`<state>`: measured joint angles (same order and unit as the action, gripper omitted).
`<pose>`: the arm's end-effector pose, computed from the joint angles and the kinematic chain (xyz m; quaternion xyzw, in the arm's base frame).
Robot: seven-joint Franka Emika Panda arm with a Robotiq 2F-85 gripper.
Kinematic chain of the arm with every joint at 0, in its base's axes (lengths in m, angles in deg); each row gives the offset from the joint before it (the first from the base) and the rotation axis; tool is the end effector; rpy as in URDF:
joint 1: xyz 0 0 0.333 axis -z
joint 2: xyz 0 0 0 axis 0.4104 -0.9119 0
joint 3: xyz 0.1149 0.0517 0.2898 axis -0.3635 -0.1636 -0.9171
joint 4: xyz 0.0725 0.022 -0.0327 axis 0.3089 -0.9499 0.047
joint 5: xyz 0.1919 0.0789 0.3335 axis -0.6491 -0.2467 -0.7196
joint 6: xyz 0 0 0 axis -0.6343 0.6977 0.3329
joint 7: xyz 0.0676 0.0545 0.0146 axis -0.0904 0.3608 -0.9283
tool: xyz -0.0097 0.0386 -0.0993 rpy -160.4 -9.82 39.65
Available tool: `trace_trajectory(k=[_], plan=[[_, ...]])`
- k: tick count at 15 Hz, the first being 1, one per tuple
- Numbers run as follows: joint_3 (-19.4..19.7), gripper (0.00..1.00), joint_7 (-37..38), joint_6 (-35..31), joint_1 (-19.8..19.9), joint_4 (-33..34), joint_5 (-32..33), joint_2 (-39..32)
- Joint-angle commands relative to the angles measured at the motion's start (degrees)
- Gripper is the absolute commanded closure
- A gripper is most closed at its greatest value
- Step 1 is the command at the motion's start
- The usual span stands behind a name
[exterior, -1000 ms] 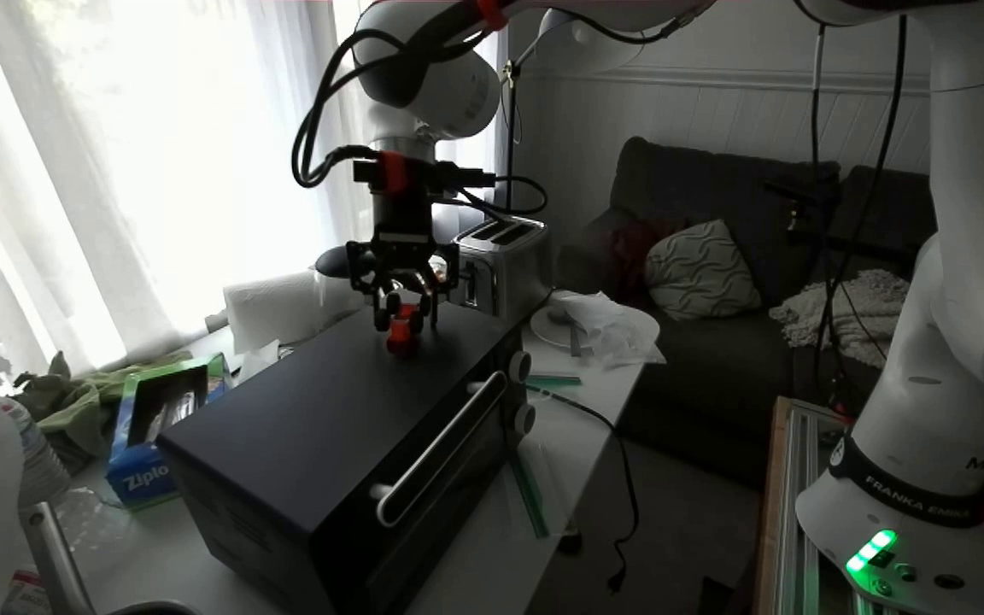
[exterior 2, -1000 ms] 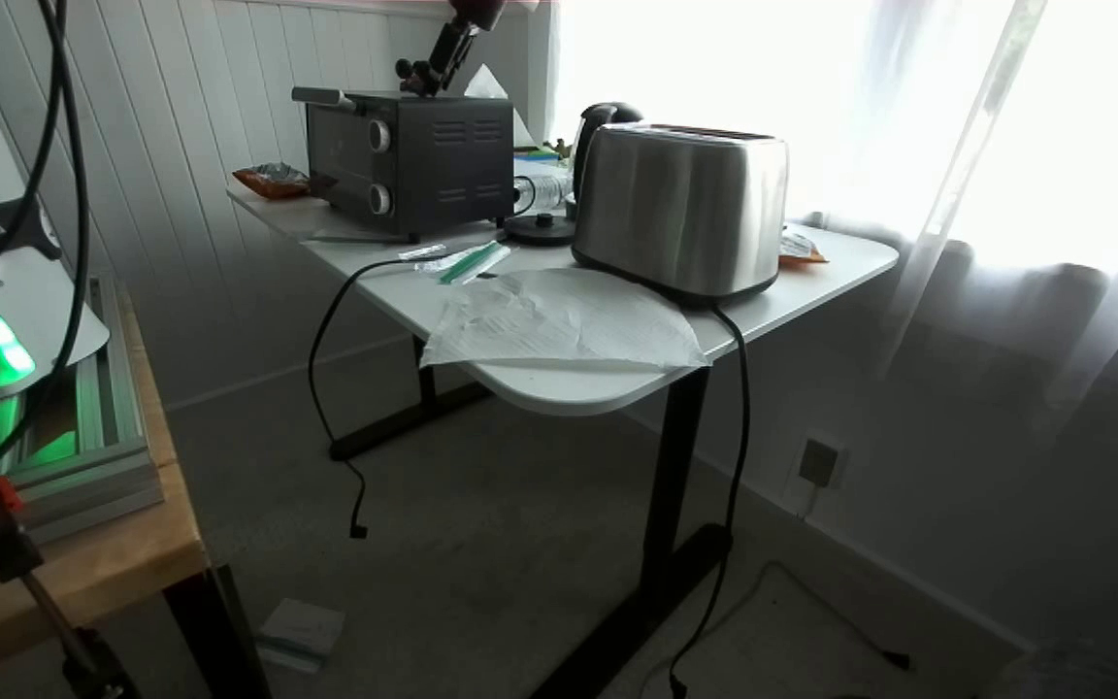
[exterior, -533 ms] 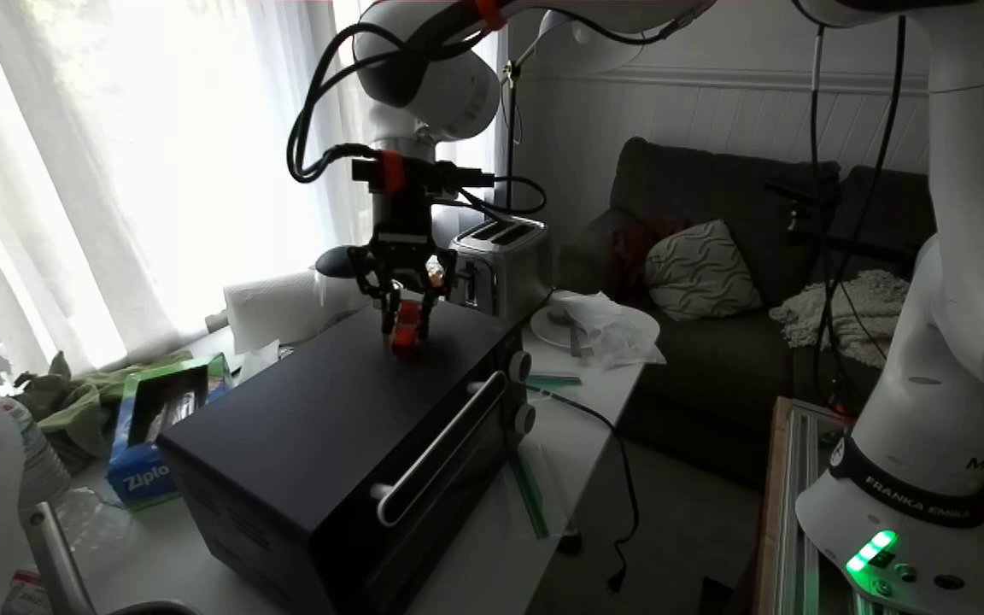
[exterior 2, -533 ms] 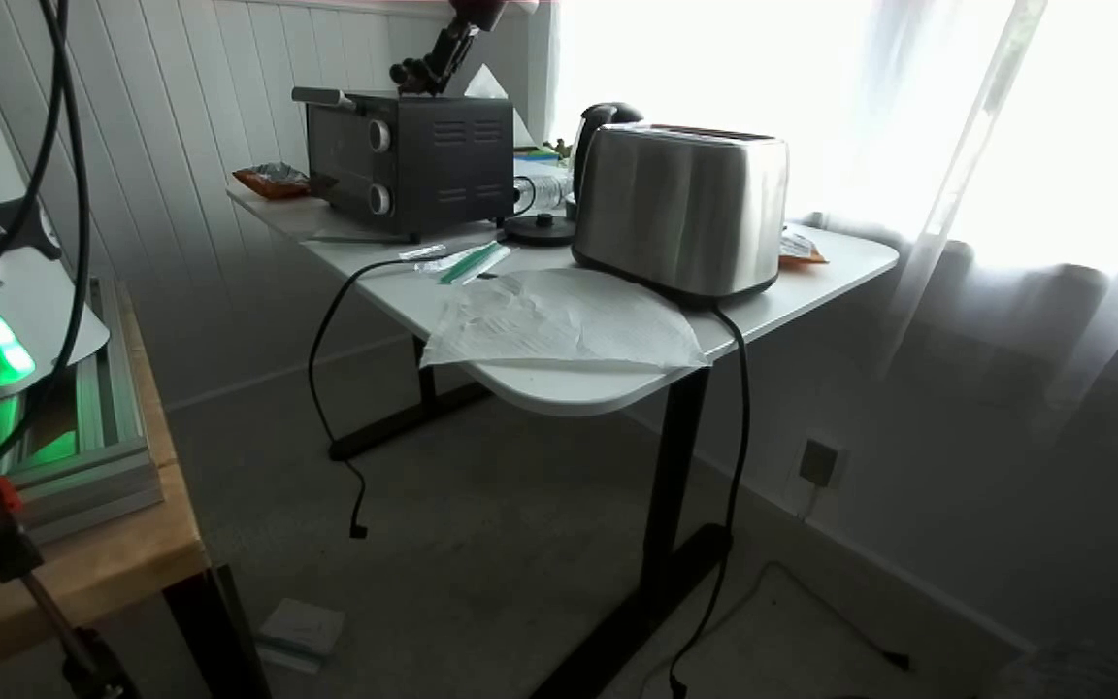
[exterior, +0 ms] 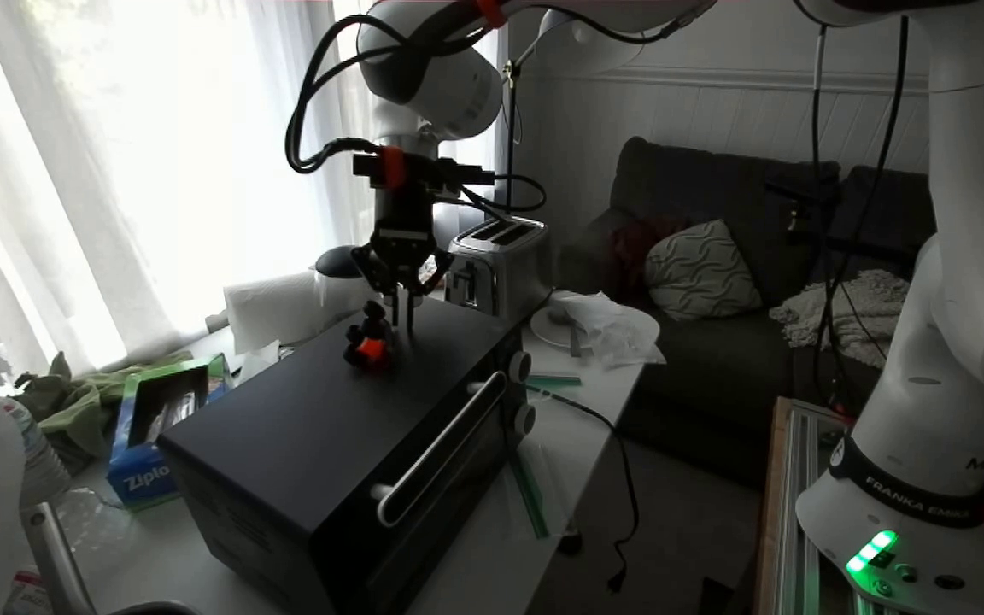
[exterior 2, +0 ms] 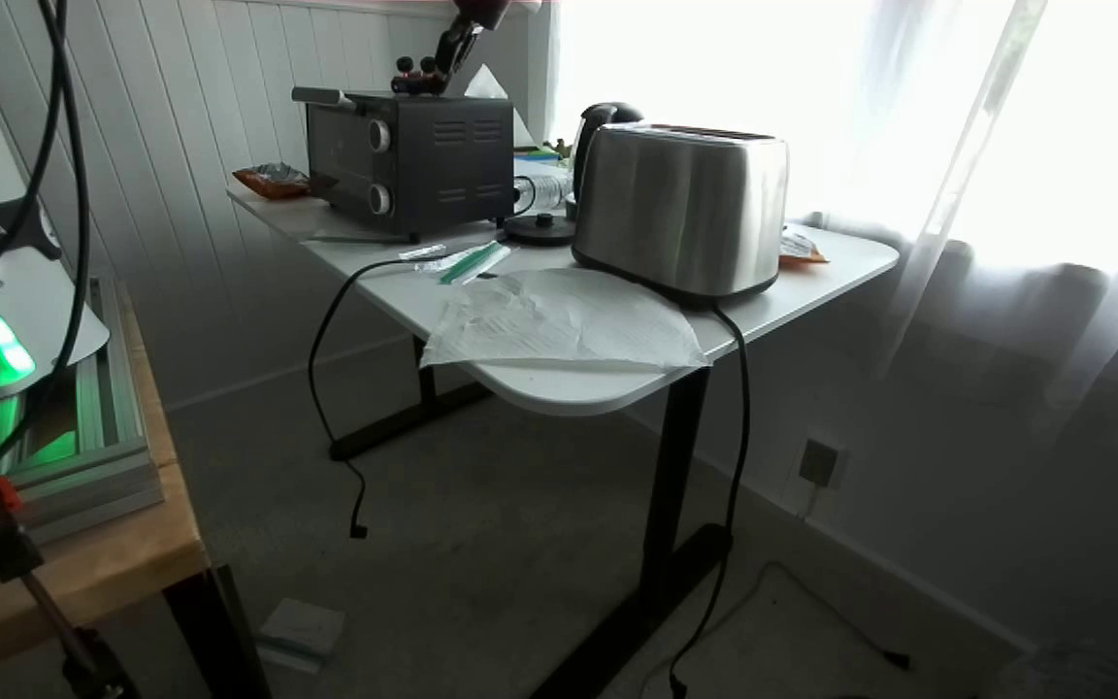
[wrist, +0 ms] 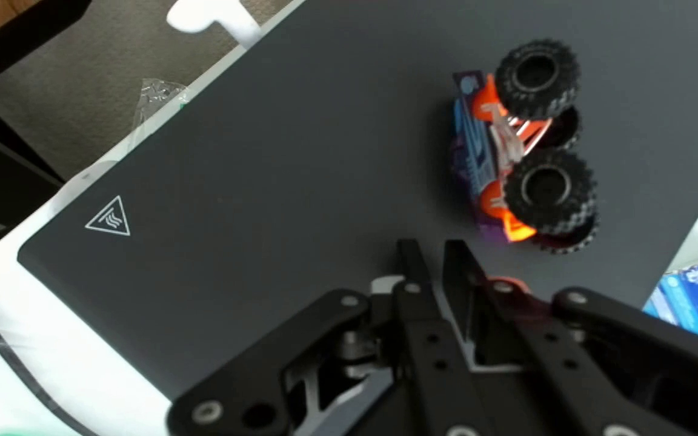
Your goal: Flip the toy car on top of the oven and then move it onto the tabletop next to the toaster
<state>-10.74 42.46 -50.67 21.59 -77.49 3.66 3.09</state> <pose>0.6132 0.1103 0.3727 -0.8846 0.3678 0.2346 0.1651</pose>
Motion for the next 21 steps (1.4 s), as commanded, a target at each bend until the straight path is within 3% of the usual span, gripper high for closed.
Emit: trace_trajectory(k=[1, 8, 9, 19, 20, 21], plan=[[0.6, 0.53, 0.7, 1.2, -0.1, 0.3, -2.3, 0.2], [0.7, 0.04, 4.5, 1.5, -0.1, -0.2, -5.8, 0.3], [0.7, 0.01, 3.8, 0.5, -0.3, -0.8, -5.6, 0.9], [-0.2, 0.0, -24.8, -3.9, -0.4, -5.8, -3.8, 10.0], [0.1, 0.0, -24.2, -6.4, -0.6, -6.9, -4.1, 11.2], [0.2, 0.0, -21.8, -2.6, -0.4, -2.6, -3.7, 7.2]])
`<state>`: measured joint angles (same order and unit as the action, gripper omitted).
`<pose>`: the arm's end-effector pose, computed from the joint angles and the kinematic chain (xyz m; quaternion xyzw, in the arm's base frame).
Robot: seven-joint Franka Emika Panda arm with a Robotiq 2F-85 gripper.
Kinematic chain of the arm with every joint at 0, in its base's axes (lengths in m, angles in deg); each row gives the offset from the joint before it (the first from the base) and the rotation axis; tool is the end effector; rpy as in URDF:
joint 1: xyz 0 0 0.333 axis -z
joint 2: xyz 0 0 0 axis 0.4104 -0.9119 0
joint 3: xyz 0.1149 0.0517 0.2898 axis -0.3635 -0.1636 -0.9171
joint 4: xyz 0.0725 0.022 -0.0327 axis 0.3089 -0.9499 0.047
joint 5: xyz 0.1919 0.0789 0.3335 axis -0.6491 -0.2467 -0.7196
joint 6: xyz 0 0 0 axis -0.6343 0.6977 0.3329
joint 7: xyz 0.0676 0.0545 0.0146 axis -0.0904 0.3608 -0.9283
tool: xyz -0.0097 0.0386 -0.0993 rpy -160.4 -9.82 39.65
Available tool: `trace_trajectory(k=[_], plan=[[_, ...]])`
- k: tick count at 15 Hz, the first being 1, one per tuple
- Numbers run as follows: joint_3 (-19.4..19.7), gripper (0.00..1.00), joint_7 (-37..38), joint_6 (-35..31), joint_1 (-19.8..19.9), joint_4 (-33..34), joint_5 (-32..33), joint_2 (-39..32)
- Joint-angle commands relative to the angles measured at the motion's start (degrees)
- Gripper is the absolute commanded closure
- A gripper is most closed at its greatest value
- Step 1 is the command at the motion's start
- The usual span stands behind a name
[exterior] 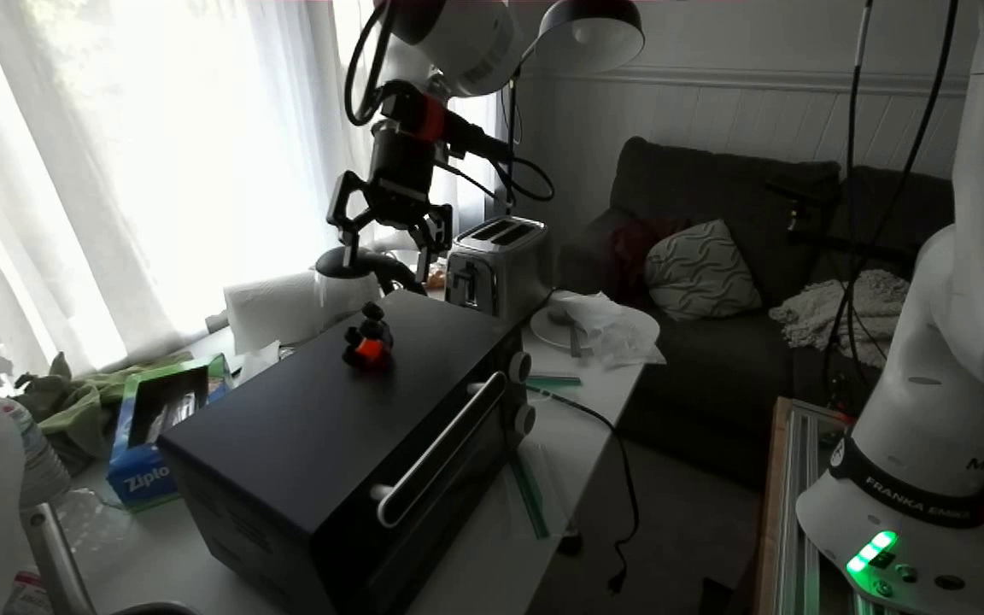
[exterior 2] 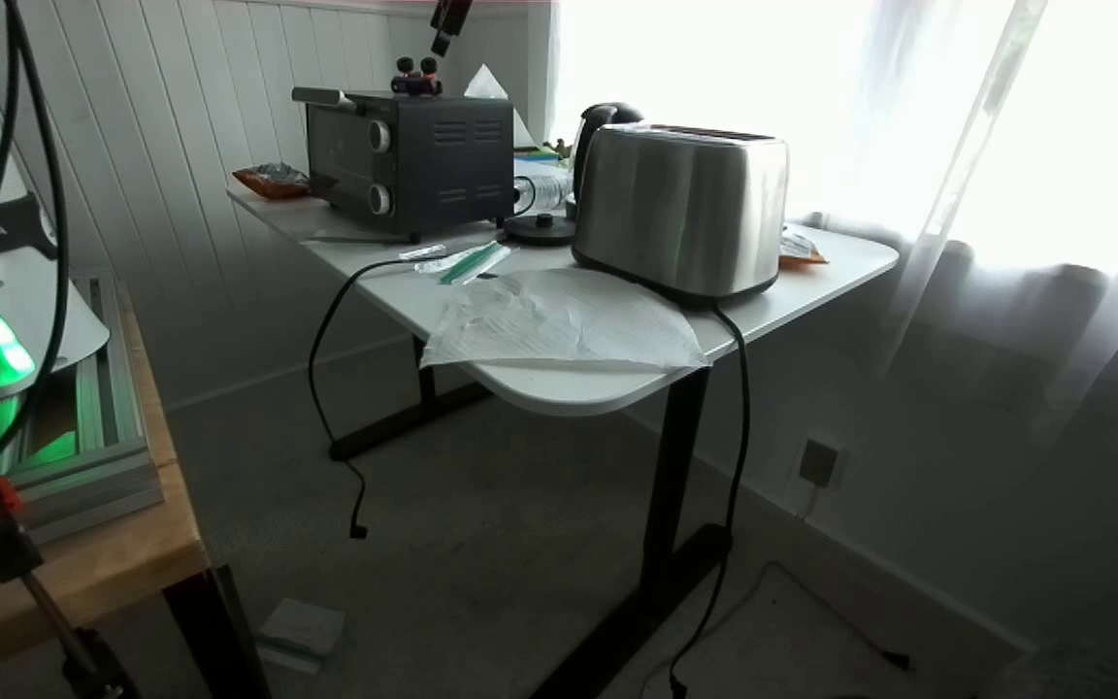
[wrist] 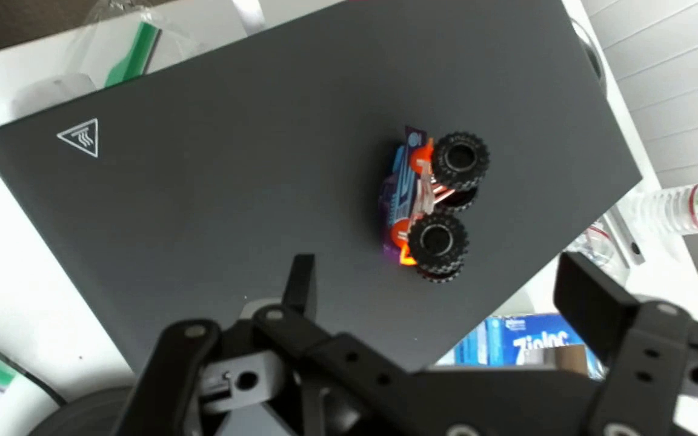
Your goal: Flip the toy car on top of the oven and then move it onto the tabletop next to the toaster
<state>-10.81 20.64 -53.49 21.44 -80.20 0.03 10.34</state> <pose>0.6008 0.1140 0.4338 -0.9377 0.1982 0.1448 0.2458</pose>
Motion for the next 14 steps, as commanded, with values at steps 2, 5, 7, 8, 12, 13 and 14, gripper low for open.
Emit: trace_trajectory(k=[2, 5, 7, 8, 12, 13, 14], plan=[[0.2, 0.0, -0.9, -1.6, -0.3, -1.1, 0.0, 1.6], [0.0, 0.0, -5.8, -0.5, -0.1, -1.9, 1.2, 2.4], [-0.2, 0.0, -12.7, 1.0, 0.2, -2.3, 2.2, 2.7], [-0.2, 0.0, -15.5, 0.7, 0.0, -3.1, 3.1, 3.2], [-0.7, 0.0, -26.6, -1.9, -0.3, -6.2, 6.0, 5.1], [-0.9, 0.0, -29.0, -2.2, -0.4, -6.7, 6.8, 5.5], [-1.1, 0.0, -31.5, -2.6, -0.5, -7.3, 7.6, 6.0]])
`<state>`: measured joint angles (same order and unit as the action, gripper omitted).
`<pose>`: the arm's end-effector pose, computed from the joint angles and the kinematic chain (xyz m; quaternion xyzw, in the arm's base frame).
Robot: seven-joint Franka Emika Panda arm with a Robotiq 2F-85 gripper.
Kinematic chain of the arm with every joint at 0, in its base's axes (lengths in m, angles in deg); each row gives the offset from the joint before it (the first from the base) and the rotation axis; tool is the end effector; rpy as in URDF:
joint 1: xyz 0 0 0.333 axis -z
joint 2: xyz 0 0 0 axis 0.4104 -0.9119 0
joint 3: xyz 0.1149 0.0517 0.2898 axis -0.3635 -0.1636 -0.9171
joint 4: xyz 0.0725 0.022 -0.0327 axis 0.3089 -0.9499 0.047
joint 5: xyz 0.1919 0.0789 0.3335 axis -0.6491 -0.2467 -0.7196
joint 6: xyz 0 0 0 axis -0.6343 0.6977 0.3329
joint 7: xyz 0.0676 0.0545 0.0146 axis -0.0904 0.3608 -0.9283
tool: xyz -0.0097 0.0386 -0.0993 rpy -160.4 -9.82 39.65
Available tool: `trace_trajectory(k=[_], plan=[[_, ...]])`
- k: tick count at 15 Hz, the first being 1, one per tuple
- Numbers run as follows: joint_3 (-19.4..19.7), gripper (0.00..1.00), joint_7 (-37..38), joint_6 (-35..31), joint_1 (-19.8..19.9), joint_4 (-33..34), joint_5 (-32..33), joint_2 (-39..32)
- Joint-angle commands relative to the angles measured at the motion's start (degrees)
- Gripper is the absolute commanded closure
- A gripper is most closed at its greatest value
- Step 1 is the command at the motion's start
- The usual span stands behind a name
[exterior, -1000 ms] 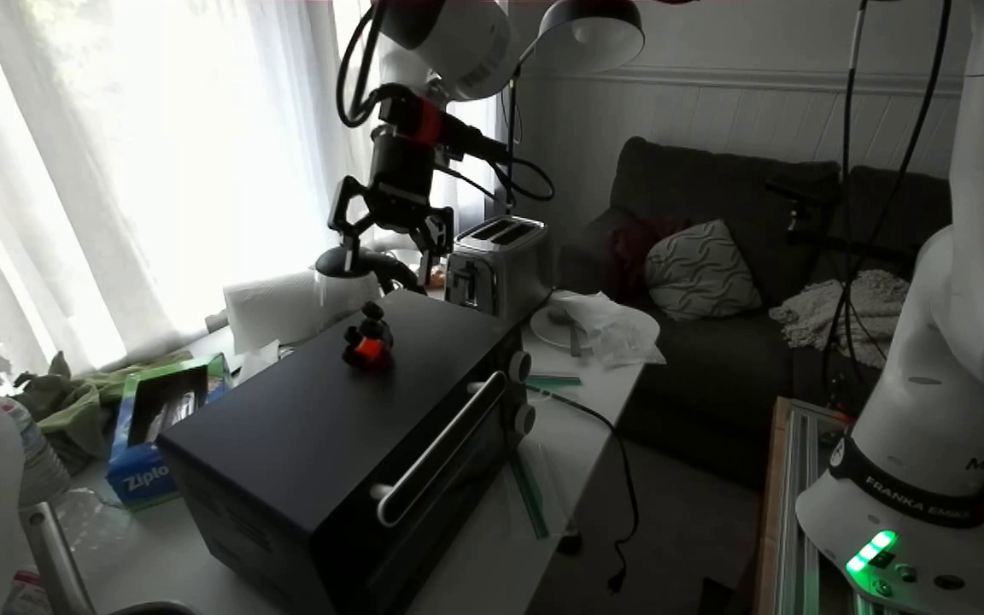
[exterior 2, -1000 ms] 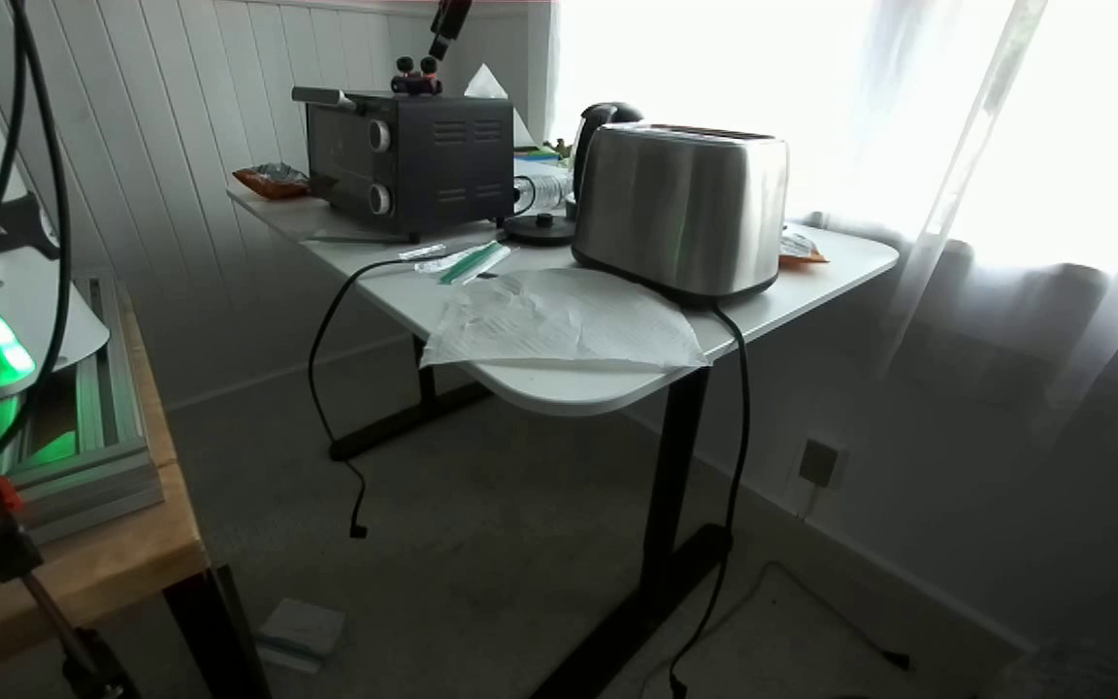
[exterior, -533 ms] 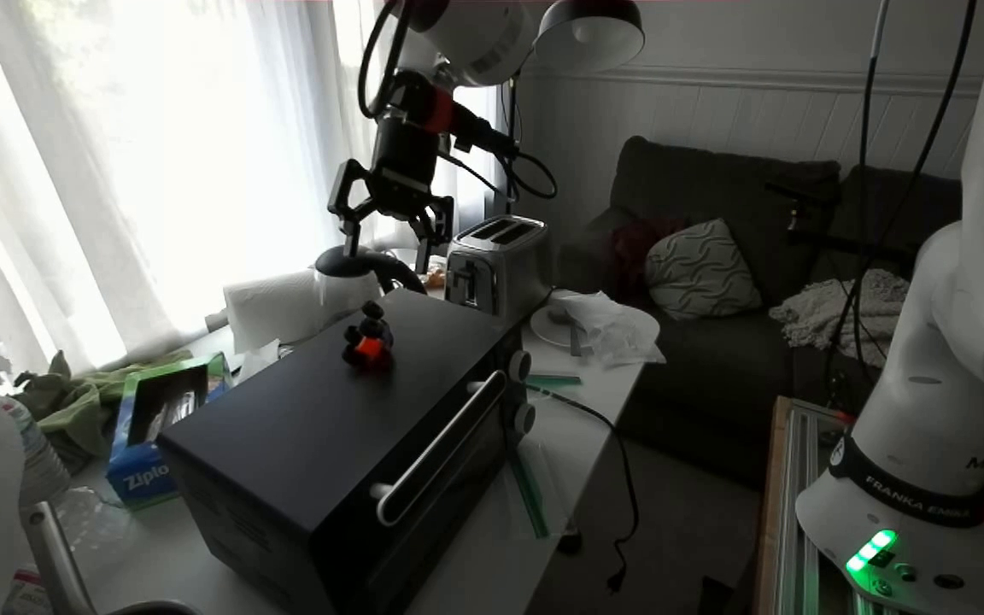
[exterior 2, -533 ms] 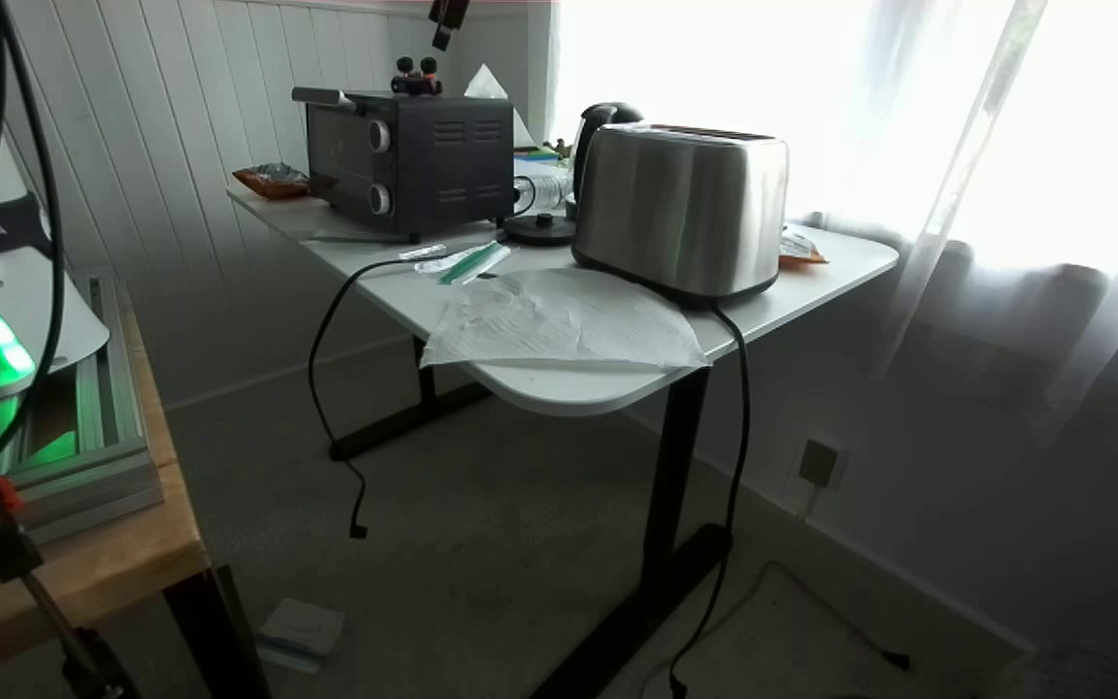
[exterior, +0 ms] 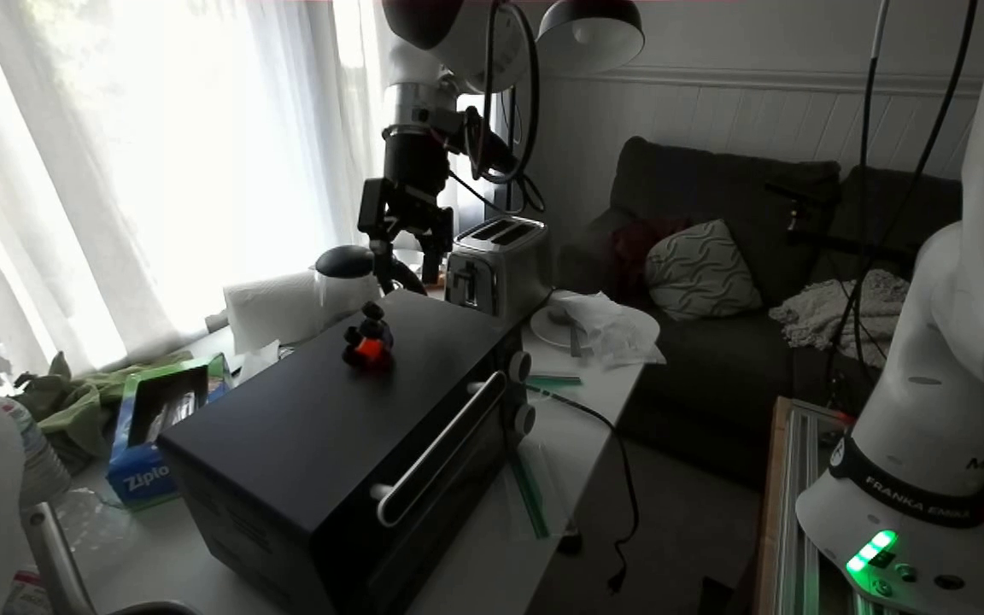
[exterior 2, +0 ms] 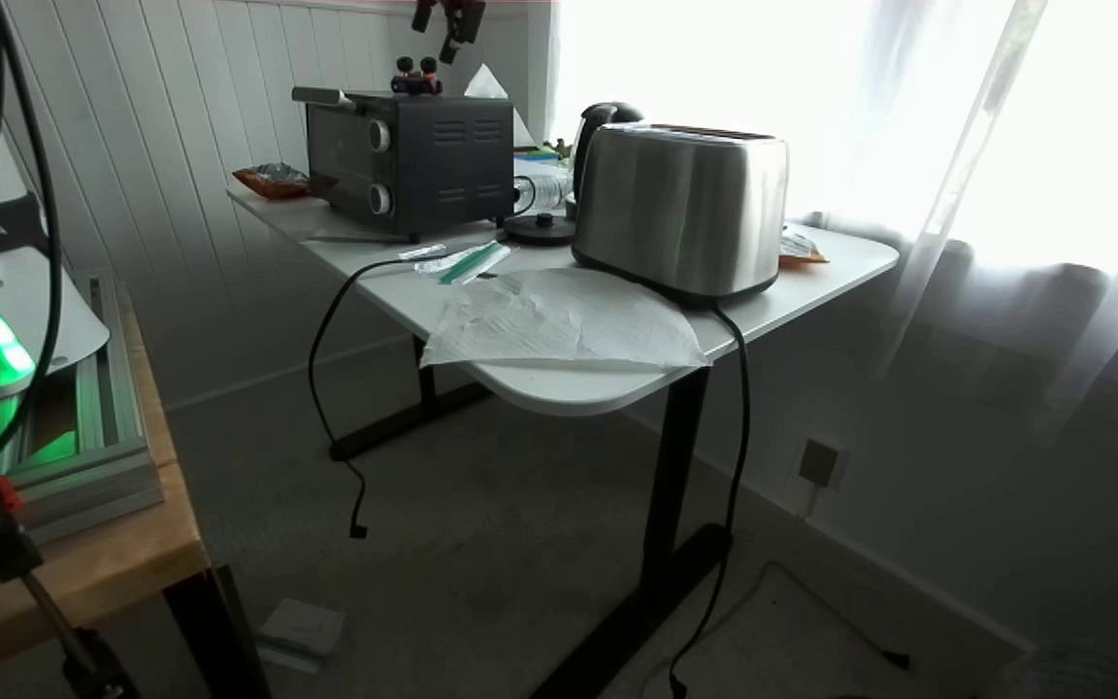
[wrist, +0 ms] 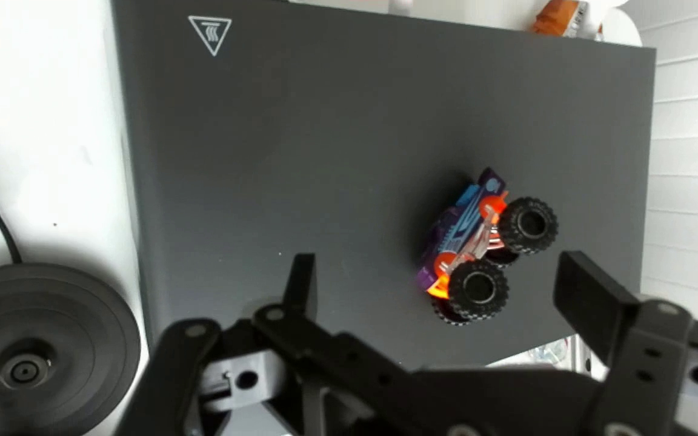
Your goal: Flip the toy car on top of the oven and then move it onto the tabletop next to the toaster
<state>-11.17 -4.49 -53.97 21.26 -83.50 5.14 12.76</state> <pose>0.5847 0.1114 0.4299 -0.9687 -0.0278 0.0927 0.2285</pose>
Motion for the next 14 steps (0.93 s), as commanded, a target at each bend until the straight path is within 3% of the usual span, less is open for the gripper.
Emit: trace_trajectory(k=[1, 9, 14], plan=[[-1.0, 0.0, -8.7, -2.7, -0.4, -4.6, 3.2, 4.2], [-3.2, 0.0, -31.1, -10.1, -0.8, -10.5, 1.8, 8.3], [-3.1, 0.0, -44.1, -14.9, -0.6, -13.6, -4.6, 10.3]])
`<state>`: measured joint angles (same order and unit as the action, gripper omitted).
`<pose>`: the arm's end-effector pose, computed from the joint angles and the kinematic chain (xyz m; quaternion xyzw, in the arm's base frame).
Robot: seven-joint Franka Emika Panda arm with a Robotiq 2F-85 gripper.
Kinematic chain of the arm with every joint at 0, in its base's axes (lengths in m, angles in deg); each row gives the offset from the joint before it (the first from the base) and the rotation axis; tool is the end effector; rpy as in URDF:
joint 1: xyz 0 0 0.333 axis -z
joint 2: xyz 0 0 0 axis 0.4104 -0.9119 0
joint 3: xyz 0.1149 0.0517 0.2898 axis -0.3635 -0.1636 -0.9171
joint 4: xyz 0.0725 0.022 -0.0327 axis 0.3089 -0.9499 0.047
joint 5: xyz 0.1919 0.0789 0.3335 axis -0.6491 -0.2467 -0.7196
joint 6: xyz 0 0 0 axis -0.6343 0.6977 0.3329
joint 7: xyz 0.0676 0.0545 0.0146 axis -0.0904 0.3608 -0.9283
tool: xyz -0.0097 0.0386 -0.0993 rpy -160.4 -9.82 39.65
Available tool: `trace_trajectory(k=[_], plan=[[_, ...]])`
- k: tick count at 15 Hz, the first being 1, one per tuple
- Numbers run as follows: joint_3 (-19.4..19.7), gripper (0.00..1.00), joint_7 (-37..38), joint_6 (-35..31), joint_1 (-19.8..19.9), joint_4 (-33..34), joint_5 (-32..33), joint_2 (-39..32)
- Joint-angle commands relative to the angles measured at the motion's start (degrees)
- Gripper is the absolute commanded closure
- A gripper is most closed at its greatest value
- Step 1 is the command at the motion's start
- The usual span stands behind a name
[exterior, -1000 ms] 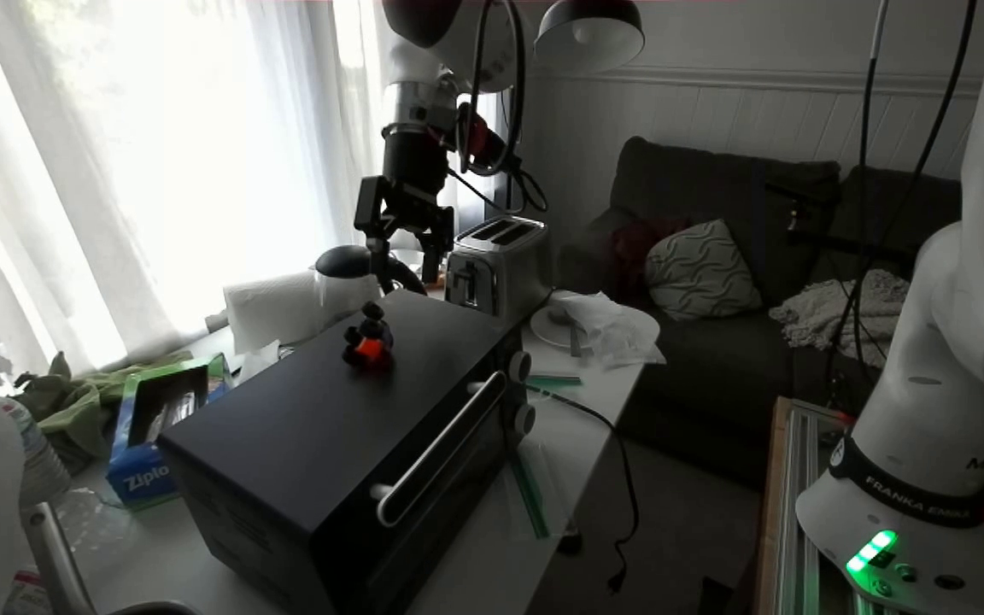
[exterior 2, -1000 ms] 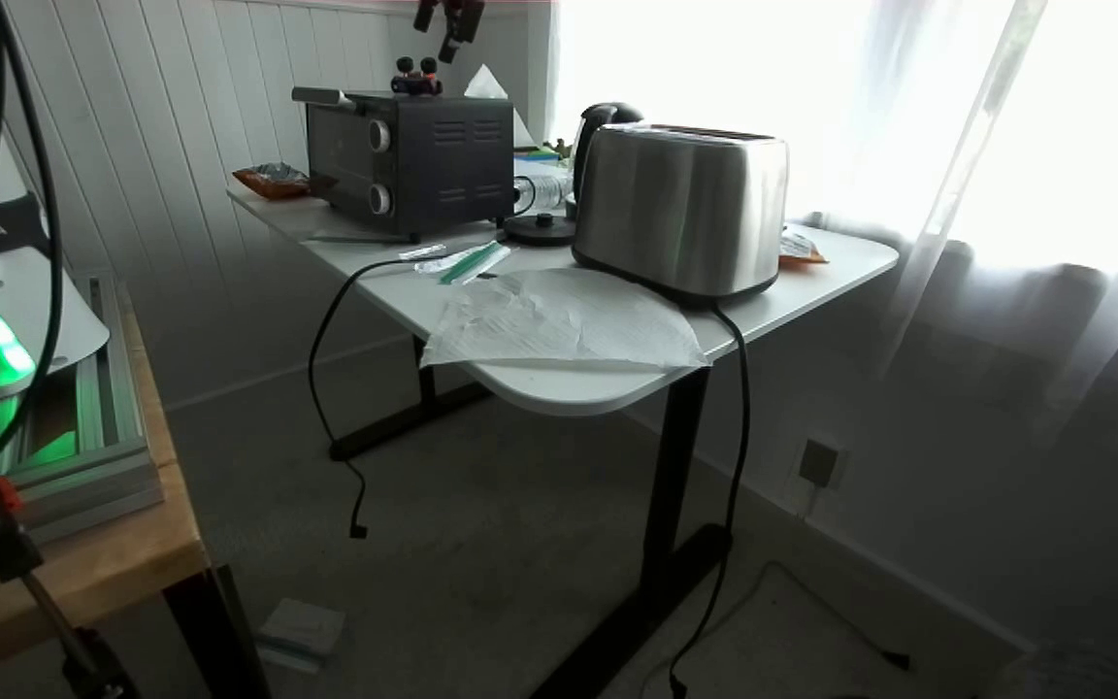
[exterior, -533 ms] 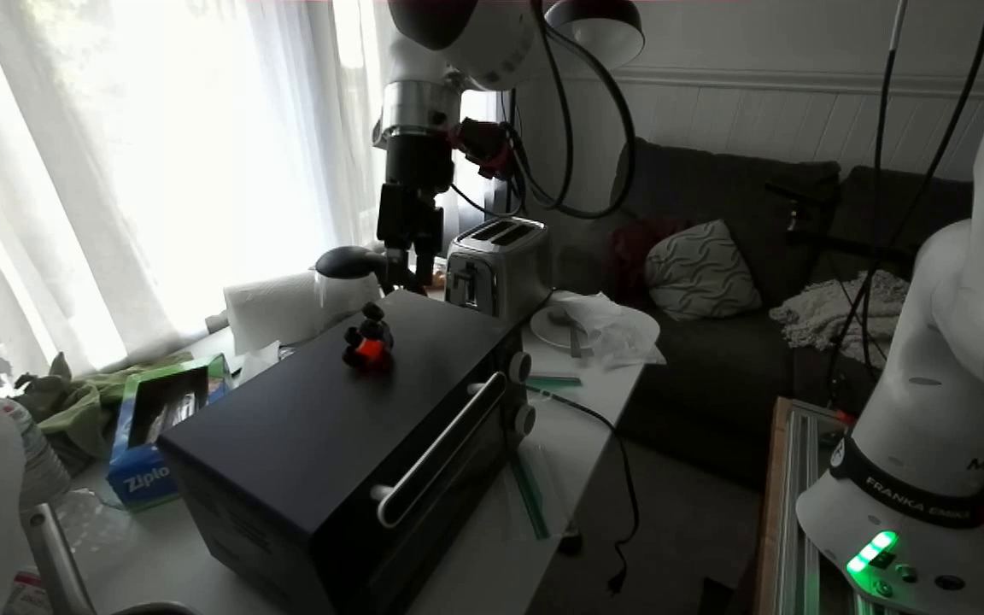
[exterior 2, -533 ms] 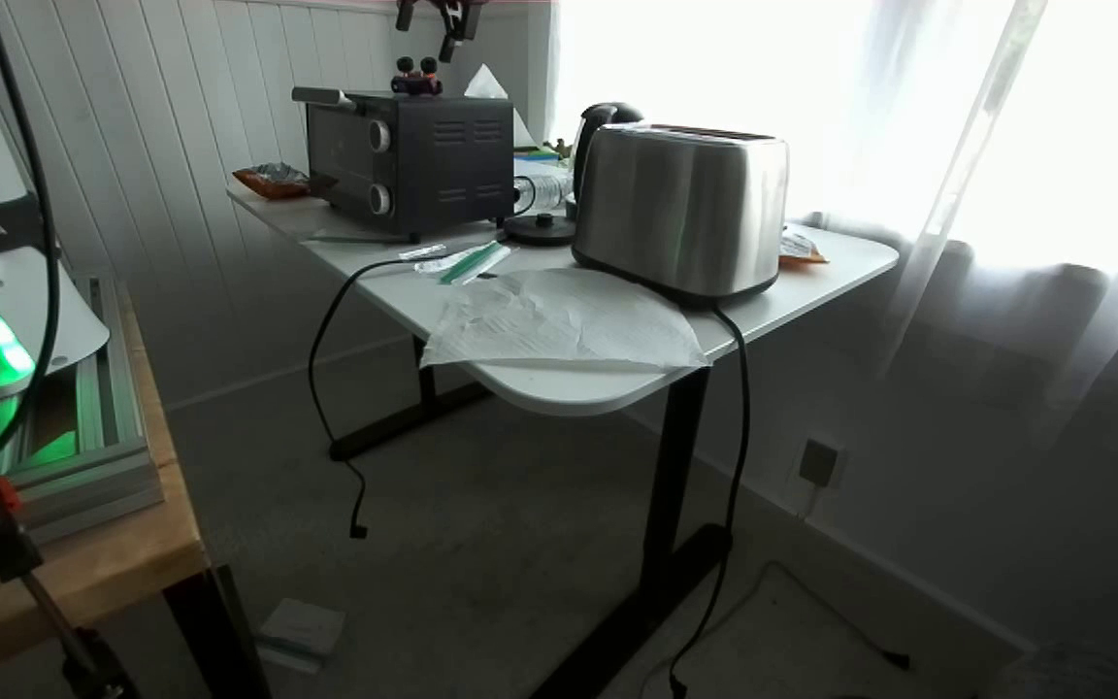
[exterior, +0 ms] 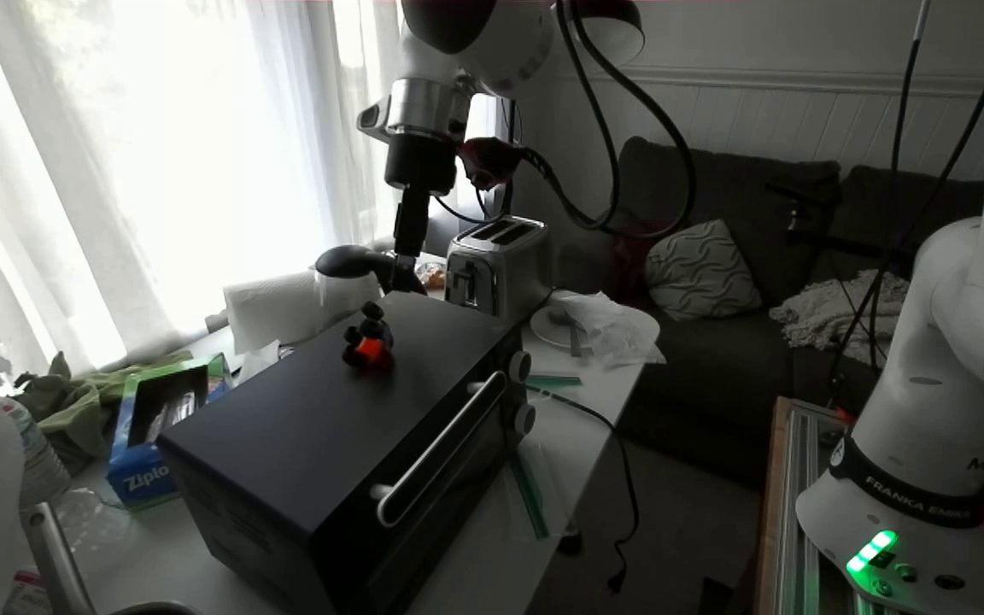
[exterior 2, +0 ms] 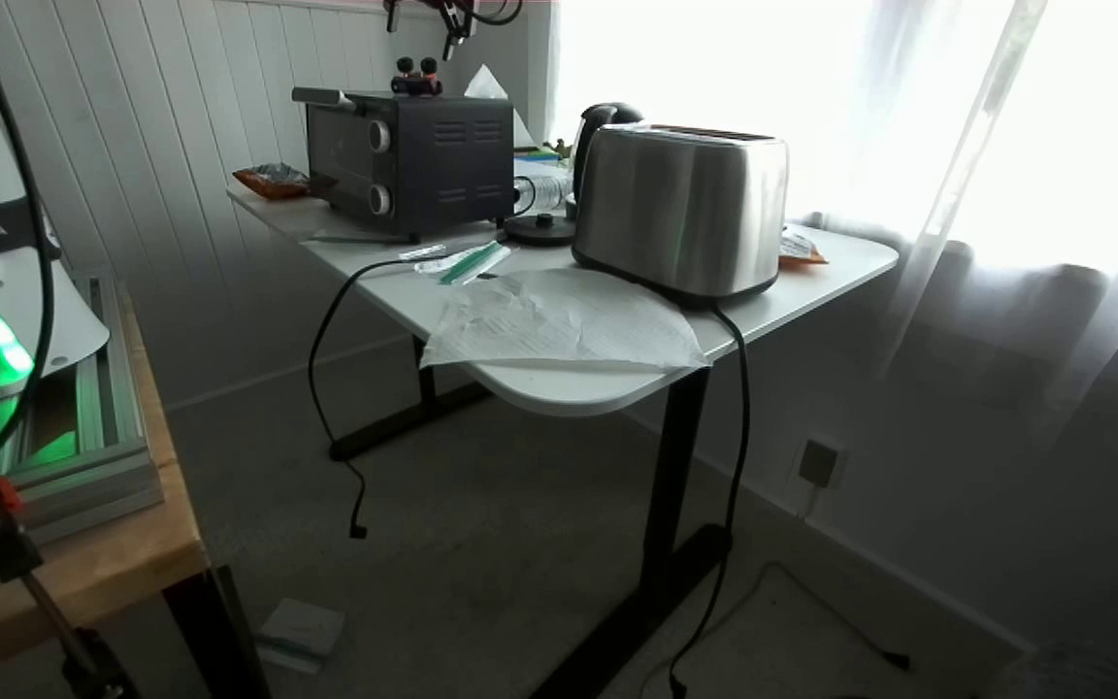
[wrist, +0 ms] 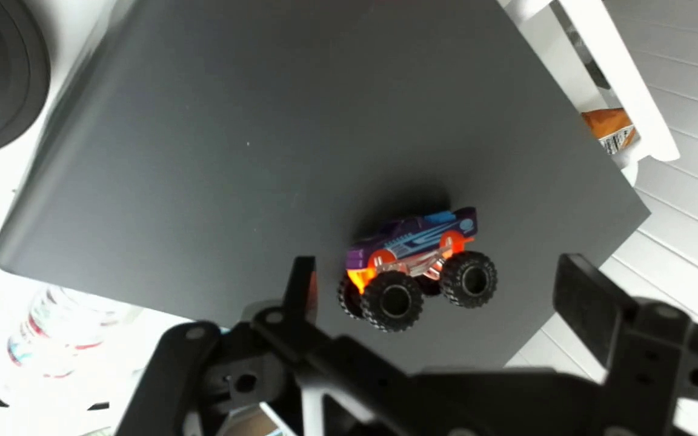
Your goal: Flip the toy car on top of the oven and then move it onto the tabletop next to the toaster
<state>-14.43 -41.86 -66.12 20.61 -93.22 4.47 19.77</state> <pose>0.5547 0.1367 0.4367 -0.9137 -0.3415 -0.0513 0.2144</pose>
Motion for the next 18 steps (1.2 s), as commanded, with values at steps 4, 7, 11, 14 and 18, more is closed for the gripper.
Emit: trace_trajectory(k=[4, 7, 11, 14, 18], plan=[[0.6, 0.0, -7.7, -1.6, -0.4, -1.9, -3.9, 1.3], [0.6, 0.0, -7.9, -1.6, -0.4, -2.0, -4.0, 1.1], [0.6, 0.0, -10.9, -3.4, -0.3, -3.3, -5.0, 1.1], [0.7, 0.0, -14.4, -5.4, 0.0, -5.1, -7.2, 1.6], [0.7, 0.0, -18.8, -10.2, -0.1, -8.1, -12.6, 1.6]])
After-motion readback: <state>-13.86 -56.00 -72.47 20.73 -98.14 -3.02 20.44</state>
